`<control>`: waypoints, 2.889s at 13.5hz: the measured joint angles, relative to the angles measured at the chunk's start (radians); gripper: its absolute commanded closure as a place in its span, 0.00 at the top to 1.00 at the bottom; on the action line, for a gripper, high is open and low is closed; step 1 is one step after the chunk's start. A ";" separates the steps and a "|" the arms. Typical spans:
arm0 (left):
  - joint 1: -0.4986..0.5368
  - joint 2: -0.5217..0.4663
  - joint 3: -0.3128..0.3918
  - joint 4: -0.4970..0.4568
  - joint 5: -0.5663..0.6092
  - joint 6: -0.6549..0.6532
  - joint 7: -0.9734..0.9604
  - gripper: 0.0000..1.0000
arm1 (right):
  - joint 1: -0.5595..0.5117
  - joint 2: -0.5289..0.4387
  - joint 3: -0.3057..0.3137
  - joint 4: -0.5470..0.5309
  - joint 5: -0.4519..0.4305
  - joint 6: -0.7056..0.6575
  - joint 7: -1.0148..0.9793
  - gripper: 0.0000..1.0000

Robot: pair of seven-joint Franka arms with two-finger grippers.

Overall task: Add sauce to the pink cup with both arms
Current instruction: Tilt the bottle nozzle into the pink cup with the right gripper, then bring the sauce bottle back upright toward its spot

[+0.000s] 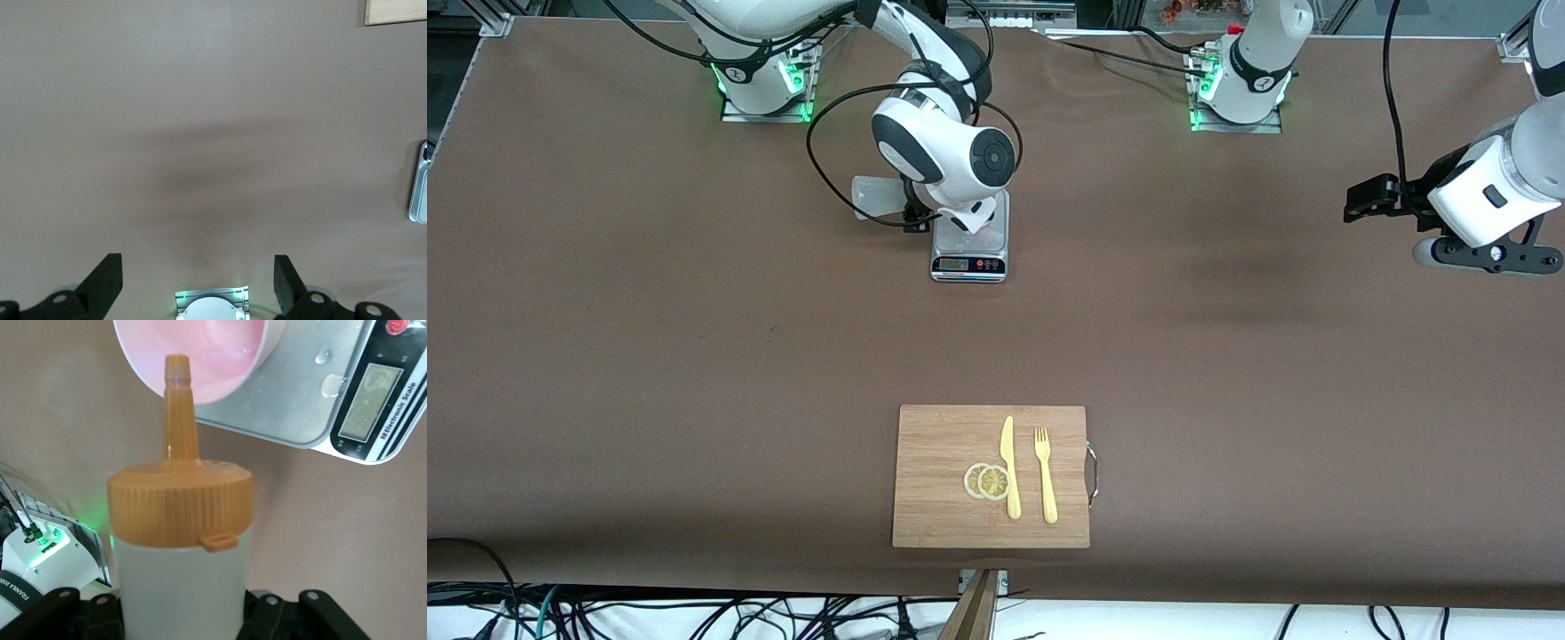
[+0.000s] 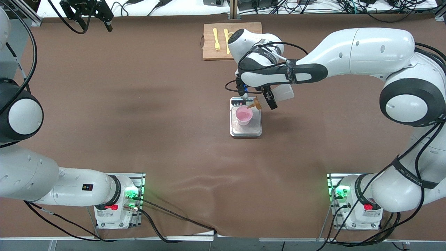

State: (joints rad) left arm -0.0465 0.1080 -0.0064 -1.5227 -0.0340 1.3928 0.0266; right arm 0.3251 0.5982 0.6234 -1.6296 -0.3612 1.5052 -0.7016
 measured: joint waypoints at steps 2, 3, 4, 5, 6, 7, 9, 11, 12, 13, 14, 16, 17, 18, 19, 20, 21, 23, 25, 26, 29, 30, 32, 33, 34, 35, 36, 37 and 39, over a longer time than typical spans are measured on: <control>0.000 0.000 -0.001 0.000 0.000 0.000 0.000 1.00 | 0.000 0.003 -0.001 0.007 0.000 0.000 0.000 0.00; 0.000 0.000 -0.001 0.000 0.000 0.000 0.000 1.00 | -0.003 0.005 -0.003 0.010 0.000 0.000 -0.007 0.00; 0.000 0.000 -0.001 0.000 0.000 0.000 0.000 1.00 | -0.012 0.007 -0.005 0.012 0.002 0.002 -0.031 0.00; 0.000 0.000 -0.001 0.000 0.000 0.000 0.000 1.00 | -0.028 0.009 -0.008 0.014 0.012 0.008 -0.070 0.00; 0.000 0.000 -0.001 0.000 0.000 0.000 0.000 1.00 | -0.053 0.011 -0.012 0.015 0.041 0.019 -0.124 0.00; 0.000 0.000 -0.001 0.000 0.000 0.000 0.000 1.00 | -0.087 0.011 -0.015 0.015 0.075 0.030 -0.191 0.00; 0.000 0.001 -0.002 0.000 0.000 0.000 0.000 1.00 | -0.159 0.012 -0.024 0.015 0.130 0.064 -0.321 0.00; 0.000 0.001 -0.002 0.000 0.000 0.000 0.000 1.00 | -0.245 0.012 -0.042 0.016 0.231 0.099 -0.475 0.00; 0.000 0.001 -0.002 0.000 0.000 0.000 0.000 1.00 | -0.283 0.012 -0.060 0.018 0.277 0.109 -0.551 0.00; 0.000 0.001 -0.002 0.000 0.000 0.000 0.000 1.00 | -0.314 0.012 -0.078 0.020 0.323 0.122 -0.618 0.00; 0.000 0.001 -0.002 0.000 0.000 0.000 0.000 1.00 | -0.341 0.011 -0.094 0.020 0.370 0.134 -0.681 0.00; -0.001 0.001 -0.003 0.000 0.000 0.000 0.000 1.00 | -0.399 0.012 -0.126 0.019 0.469 0.141 -0.808 0.00; -0.001 0.001 -0.003 0.000 0.000 0.000 0.000 1.00 | -0.429 0.012 -0.146 0.018 0.524 0.141 -0.877 0.00; -0.001 0.001 -0.003 0.000 0.000 0.000 0.000 1.00 | -0.458 0.012 -0.173 0.016 0.585 0.139 -0.953 0.00; -0.002 0.001 -0.003 0.000 0.000 0.000 0.000 1.00 | -0.488 0.013 -0.204 0.012 0.650 0.134 -1.036 0.00; -0.002 0.001 -0.003 0.000 0.000 0.000 0.000 1.00 | -0.519 0.016 -0.233 0.006 0.714 0.124 -1.117 0.00; -0.002 0.001 -0.003 0.000 0.000 0.000 0.000 1.00 | -0.547 0.020 -0.264 -0.004 0.774 0.113 -1.199 0.00; -0.002 0.001 -0.003 0.000 0.000 0.000 0.000 1.00 | -0.579 0.043 -0.345 -0.026 0.891 0.069 -1.359 0.00; -0.002 0.001 -0.003 0.000 0.000 0.000 0.000 1.00 | -0.596 0.091 -0.421 -0.041 1.000 0.011 -1.508 0.00; -0.002 0.001 -0.003 0.000 0.000 0.000 0.000 1.00 | -0.609 0.118 -0.439 -0.044 1.023 -0.003 -1.572 0.00; -0.002 0.001 -0.003 0.000 0.000 0.000 0.000 1.00 | -0.636 0.168 -0.481 -0.054 1.062 -0.044 -1.723 0.00; -0.002 0.001 -0.003 0.000 0.000 0.000 0.000 1.00 | -0.638 0.175 -0.503 -0.066 1.086 -0.067 -1.764 0.00; -0.002 0.001 -0.003 0.000 0.000 0.000 0.000 1.00 | -0.641 0.186 -0.553 -0.098 1.106 -0.109 -1.850 0.00; -0.002 0.001 -0.003 0.000 0.000 0.000 0.000 1.00 | -0.645 0.196 -0.569 -0.107 1.112 -0.124 -1.885 0.00; -0.002 0.001 -0.003 0.000 0.000 0.000 0.000 1.00 | -0.650 0.207 -0.577 -0.112 1.118 -0.130 -1.912 0.00; -0.002 0.001 -0.003 0.000 0.000 0.000 0.000 1.00 | -0.654 0.219 -0.581 -0.113 1.123 -0.135 -1.925 0.35; -0.002 0.001 -0.004 0.001 0.000 0.000 0.000 1.00 | -0.654 0.227 -0.585 -0.113 1.130 -0.143 -1.928 0.99; -0.002 0.001 -0.004 0.003 0.000 0.000 0.000 1.00 | -0.654 0.230 -0.589 -0.113 1.132 -0.149 -1.927 1.00; -0.002 0.003 -0.004 0.010 0.000 0.000 0.000 1.00 | -0.654 0.230 -0.595 -0.110 1.132 -0.151 -1.920 1.00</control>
State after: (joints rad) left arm -0.0487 0.1107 -0.0107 -1.5127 -0.0340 1.3928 0.0266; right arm -0.3293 0.8278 0.0284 -1.7399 0.7705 1.3539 -2.6220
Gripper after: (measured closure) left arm 0.000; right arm 0.502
